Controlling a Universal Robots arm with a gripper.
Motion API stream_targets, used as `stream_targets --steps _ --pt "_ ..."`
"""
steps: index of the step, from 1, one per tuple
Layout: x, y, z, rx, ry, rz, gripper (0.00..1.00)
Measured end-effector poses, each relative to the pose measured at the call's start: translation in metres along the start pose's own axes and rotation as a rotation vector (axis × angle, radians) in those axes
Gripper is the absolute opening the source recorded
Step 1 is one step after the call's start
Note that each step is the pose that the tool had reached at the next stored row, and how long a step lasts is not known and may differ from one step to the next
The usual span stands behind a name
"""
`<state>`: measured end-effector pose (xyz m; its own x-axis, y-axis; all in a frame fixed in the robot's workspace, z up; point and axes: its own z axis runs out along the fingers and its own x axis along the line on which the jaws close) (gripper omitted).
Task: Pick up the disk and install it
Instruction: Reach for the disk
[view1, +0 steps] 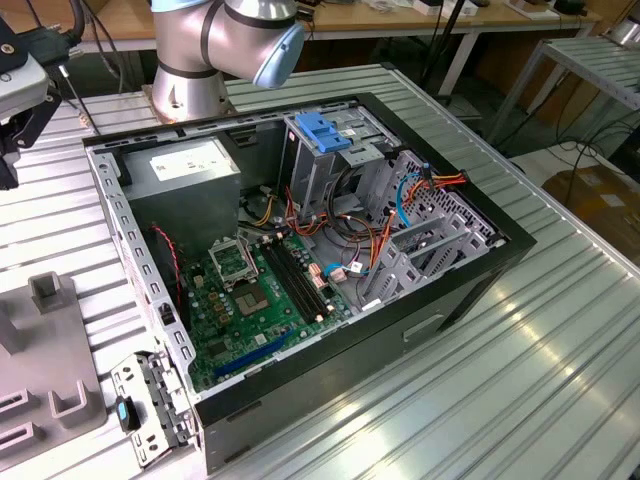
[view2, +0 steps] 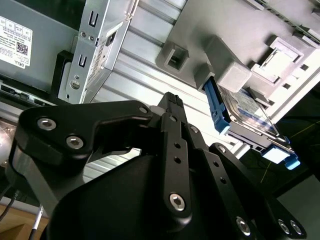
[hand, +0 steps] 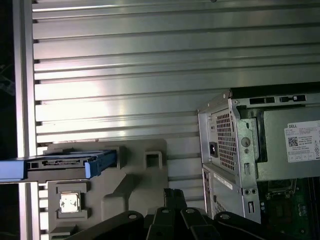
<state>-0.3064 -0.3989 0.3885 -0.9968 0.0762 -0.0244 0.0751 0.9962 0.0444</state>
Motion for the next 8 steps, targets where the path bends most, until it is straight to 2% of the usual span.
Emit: stream_targets --steps 8 --pt "0.0058 -0.0004 0.0 0.0 0.0 0.0 0.11"
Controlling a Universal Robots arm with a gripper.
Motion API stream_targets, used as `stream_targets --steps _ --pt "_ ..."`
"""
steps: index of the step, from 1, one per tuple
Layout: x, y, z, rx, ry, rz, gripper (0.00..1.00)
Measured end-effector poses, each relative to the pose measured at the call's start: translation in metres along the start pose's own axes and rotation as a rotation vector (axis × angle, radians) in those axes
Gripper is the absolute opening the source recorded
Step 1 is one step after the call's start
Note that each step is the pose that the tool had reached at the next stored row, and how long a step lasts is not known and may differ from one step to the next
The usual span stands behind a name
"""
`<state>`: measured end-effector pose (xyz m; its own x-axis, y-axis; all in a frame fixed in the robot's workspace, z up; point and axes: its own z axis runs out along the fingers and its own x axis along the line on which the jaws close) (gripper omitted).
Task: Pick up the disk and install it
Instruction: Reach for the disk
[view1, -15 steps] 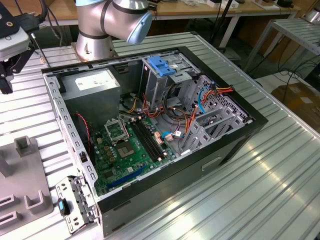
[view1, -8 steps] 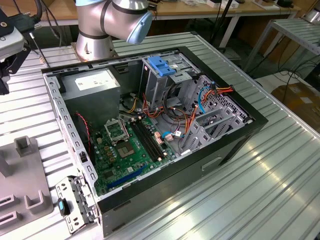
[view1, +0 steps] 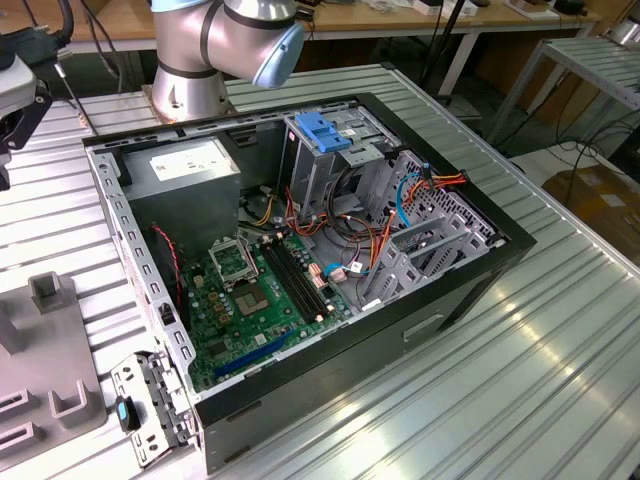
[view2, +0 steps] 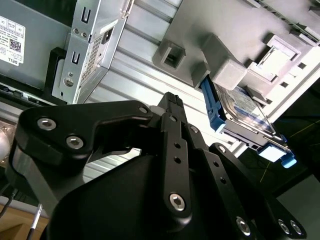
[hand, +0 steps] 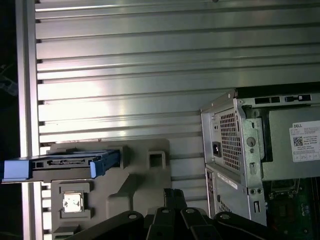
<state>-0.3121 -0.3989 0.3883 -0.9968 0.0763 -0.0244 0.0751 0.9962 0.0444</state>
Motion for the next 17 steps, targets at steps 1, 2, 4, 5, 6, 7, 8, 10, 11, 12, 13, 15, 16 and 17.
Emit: stream_targets --steps 1,2,4,5,6,7,8,10,11,12,13,15,16,17 --pt "0.0008 -0.0001 0.0 0.0 0.0 0.0 0.11" --pt "0.0015 -0.0001 0.0 0.0 0.0 0.0 0.11" --pt "0.0033 -0.0002 0.0 0.0 0.0 0.0 0.11" --pt "0.0039 -0.0003 0.0 0.0 0.0 0.0 0.11" --pt "0.0045 -0.0003 0.0 0.0 0.0 0.0 0.11" --pt "0.0049 -0.0004 0.0 0.0 -0.0001 0.0 0.11" --pt "0.0054 -0.0004 0.0 0.0001 0.0 0.0 0.11" --pt "0.0065 -0.0005 0.0 0.0001 0.0 0.0 0.11" --pt "0.0071 -0.0005 0.0 0.0 0.0 0.0 0.11" --pt "0.0083 -0.0006 0.0001 0.0 0.0 0.0 0.11" --pt "0.0091 -0.0007 0.0001 0.0 0.0 0.0 0.11" --pt "0.0108 -0.0008 0.0 0.0 0.0 0.0 0.11" --pt "0.0118 -0.0009 0.0001 0.0 0.0 0.0 0.11" --pt "0.0126 -0.001 0.0001 0.0 -0.0001 0.0 0.11"
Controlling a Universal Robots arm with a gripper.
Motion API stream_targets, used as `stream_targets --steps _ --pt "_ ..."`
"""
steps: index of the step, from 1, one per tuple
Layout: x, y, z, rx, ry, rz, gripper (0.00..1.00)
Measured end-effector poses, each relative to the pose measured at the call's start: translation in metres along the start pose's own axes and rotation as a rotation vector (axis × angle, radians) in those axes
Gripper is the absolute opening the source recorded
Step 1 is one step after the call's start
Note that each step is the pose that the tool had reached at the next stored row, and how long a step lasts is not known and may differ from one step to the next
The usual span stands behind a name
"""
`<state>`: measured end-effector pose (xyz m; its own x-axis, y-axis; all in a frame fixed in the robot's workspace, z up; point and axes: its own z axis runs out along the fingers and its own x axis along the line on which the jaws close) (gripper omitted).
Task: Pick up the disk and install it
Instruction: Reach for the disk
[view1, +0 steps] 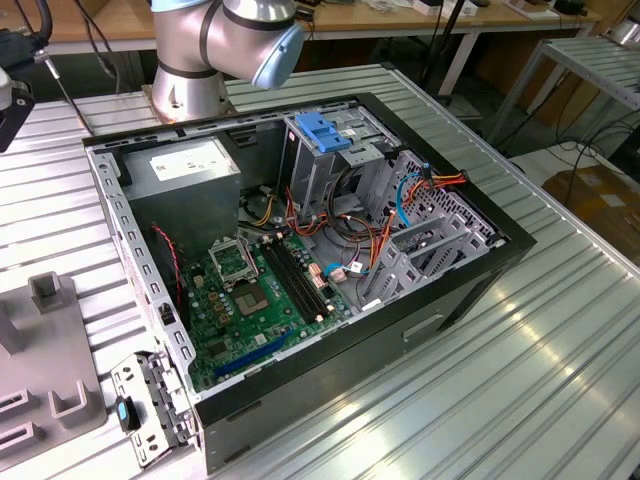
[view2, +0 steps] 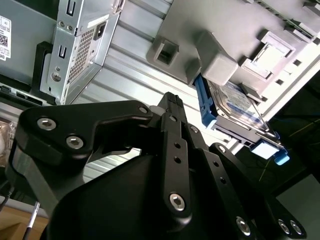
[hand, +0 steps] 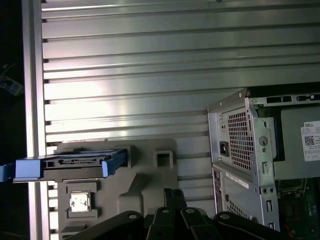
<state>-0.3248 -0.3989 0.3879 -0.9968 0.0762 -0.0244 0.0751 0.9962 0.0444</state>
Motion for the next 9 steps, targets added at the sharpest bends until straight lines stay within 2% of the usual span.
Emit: stream_targets --steps 9 --pt "0.0077 -0.0006 0.0 0.0 0.0 0.0 0.11"
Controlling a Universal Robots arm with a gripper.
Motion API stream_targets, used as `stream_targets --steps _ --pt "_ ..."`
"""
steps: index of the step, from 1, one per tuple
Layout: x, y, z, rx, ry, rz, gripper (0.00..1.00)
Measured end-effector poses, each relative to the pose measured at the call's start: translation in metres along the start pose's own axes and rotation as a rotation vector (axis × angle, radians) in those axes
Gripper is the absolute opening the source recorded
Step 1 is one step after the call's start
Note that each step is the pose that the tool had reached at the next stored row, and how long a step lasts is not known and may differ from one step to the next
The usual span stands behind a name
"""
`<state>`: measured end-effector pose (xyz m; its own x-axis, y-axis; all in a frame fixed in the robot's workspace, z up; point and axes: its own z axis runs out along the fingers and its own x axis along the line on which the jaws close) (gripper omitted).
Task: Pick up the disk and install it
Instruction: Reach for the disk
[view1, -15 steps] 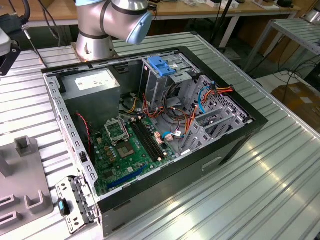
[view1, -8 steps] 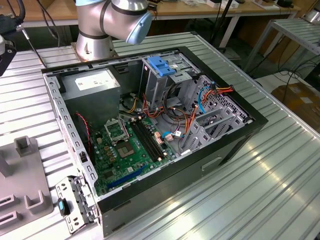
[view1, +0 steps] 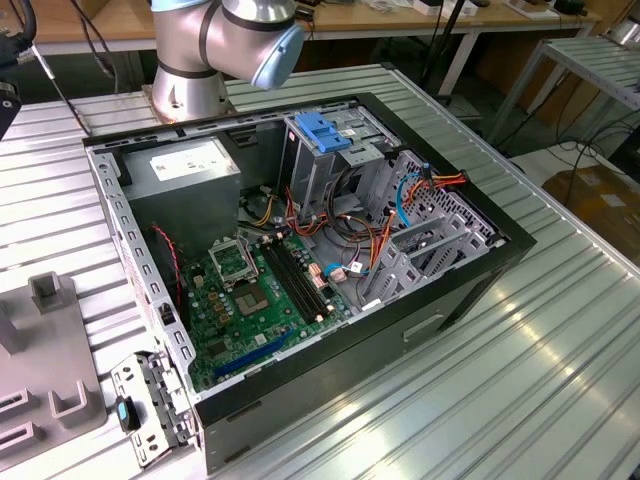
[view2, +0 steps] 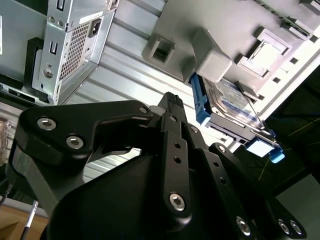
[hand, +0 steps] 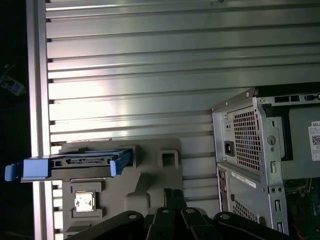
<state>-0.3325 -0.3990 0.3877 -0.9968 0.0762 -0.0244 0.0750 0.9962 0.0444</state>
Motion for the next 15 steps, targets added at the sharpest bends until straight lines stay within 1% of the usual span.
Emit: stream_targets --steps 15 --pt "0.0124 -0.0009 0.0 0.0 0.0 0.0 0.11"
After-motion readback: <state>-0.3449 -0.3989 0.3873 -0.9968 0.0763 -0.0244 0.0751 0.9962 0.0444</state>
